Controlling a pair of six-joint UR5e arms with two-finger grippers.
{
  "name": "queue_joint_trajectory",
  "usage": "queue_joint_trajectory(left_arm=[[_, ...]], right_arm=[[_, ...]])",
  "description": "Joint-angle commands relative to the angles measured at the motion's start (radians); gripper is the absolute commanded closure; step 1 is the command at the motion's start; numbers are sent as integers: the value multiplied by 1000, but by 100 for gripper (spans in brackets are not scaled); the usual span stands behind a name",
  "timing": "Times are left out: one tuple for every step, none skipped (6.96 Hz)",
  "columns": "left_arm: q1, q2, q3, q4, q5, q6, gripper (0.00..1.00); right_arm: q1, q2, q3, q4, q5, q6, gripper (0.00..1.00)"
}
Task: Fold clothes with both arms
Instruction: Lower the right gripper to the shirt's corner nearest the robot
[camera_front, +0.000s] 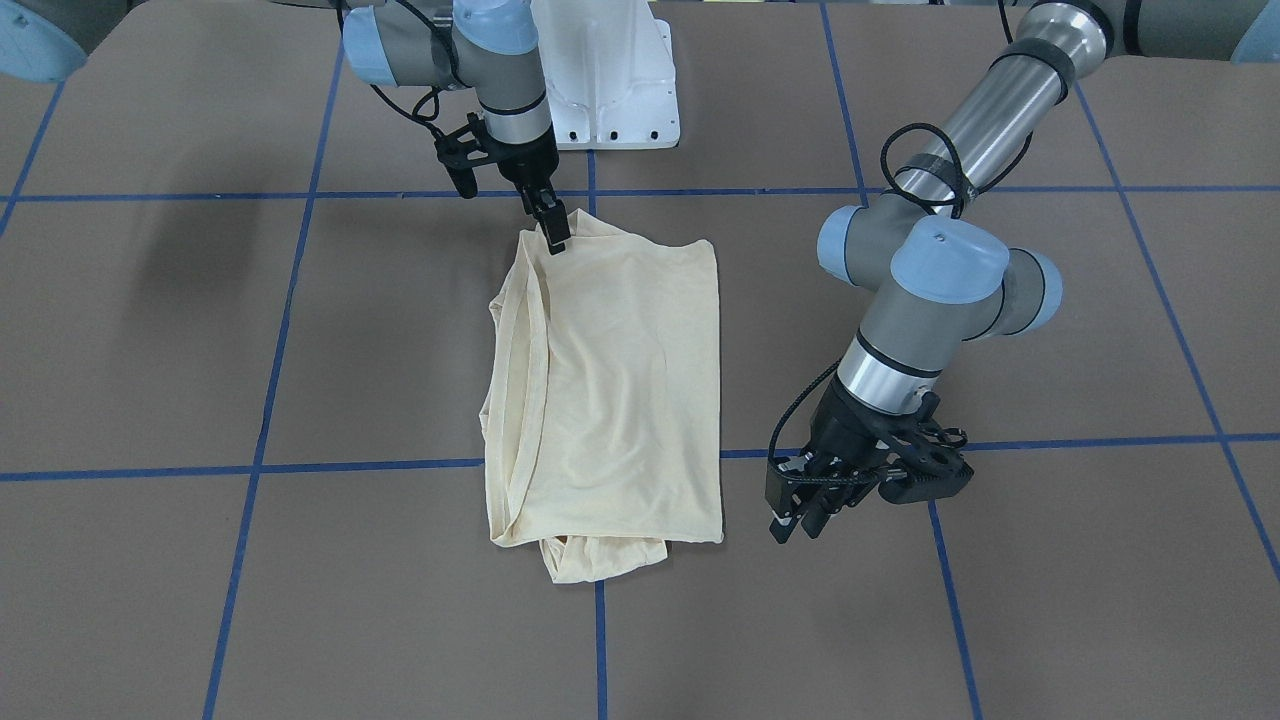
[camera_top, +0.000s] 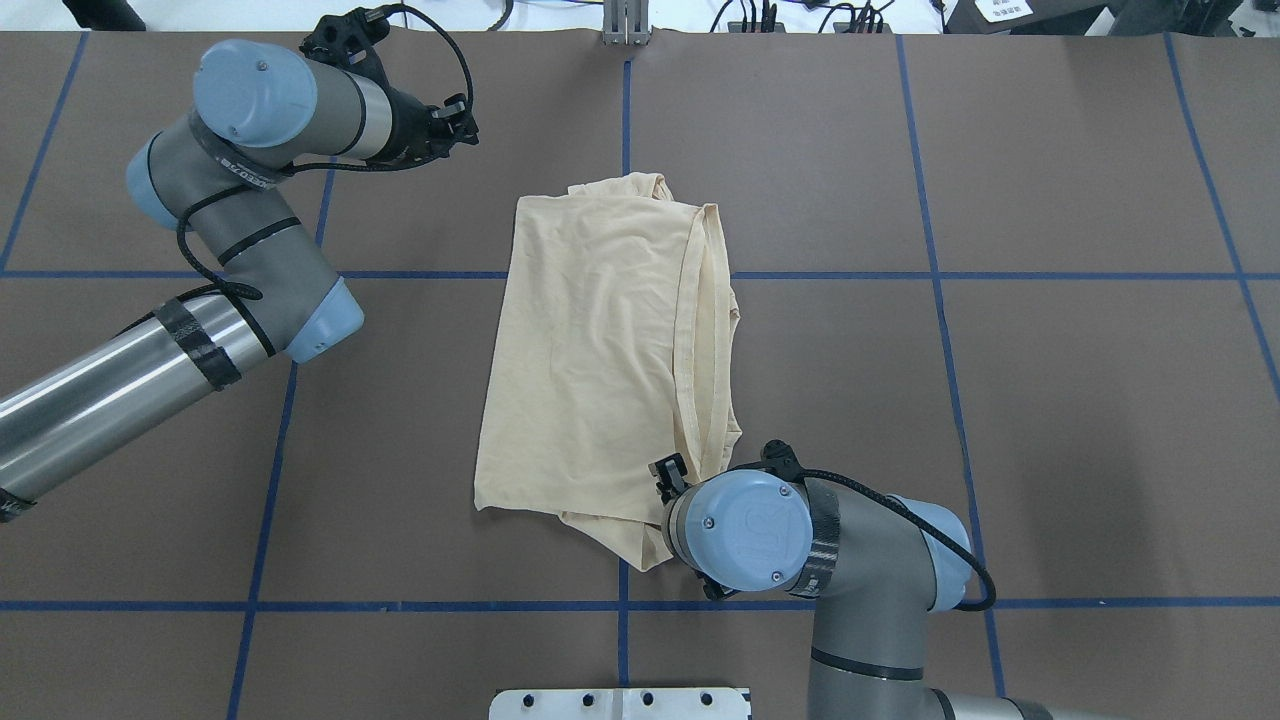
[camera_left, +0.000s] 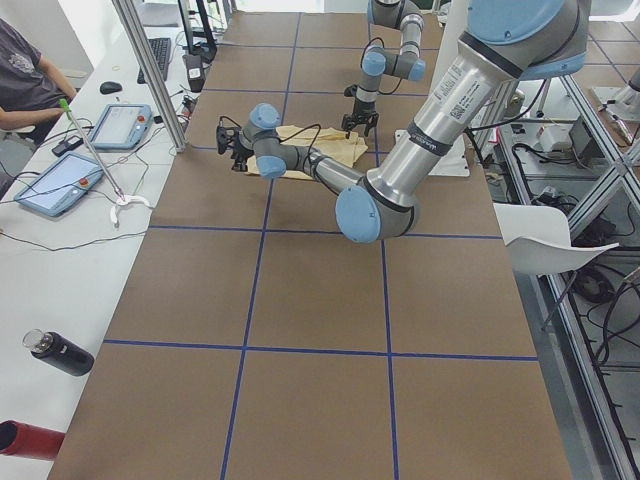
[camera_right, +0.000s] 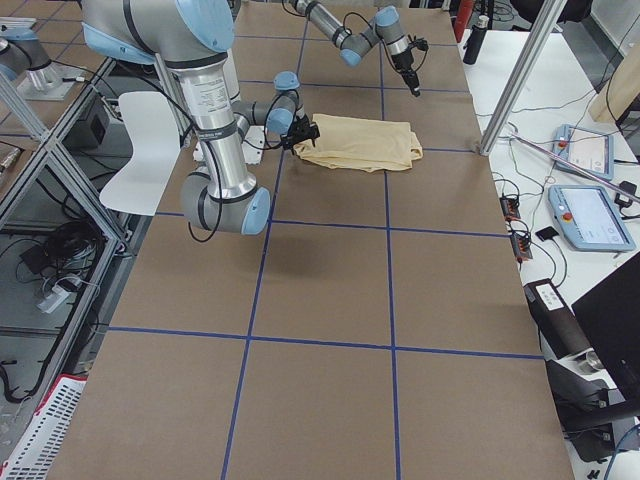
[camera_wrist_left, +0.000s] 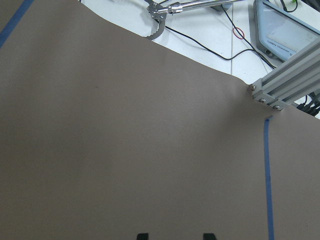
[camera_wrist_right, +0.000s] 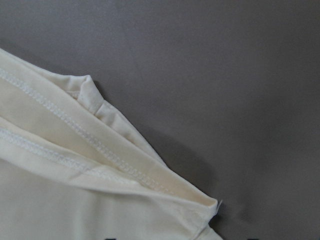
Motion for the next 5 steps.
queue_joint_trajectory(left_arm=[[0,8,-5,-2,0,0,53],[0,8,-5,0,0,0,53],[0,8,-6,0,0,0,53],[0,8,-11,0,-1,0,53],[0,8,-11,0,0,-2,53]], right_arm=[[0,1,-3,0,0,2,19],[0,1,-4,0,0,0,19],[0,1,-7,0,0,0,19],[0,1,-16,2,0,0,18],[0,1,-16,2,0,0,19]])
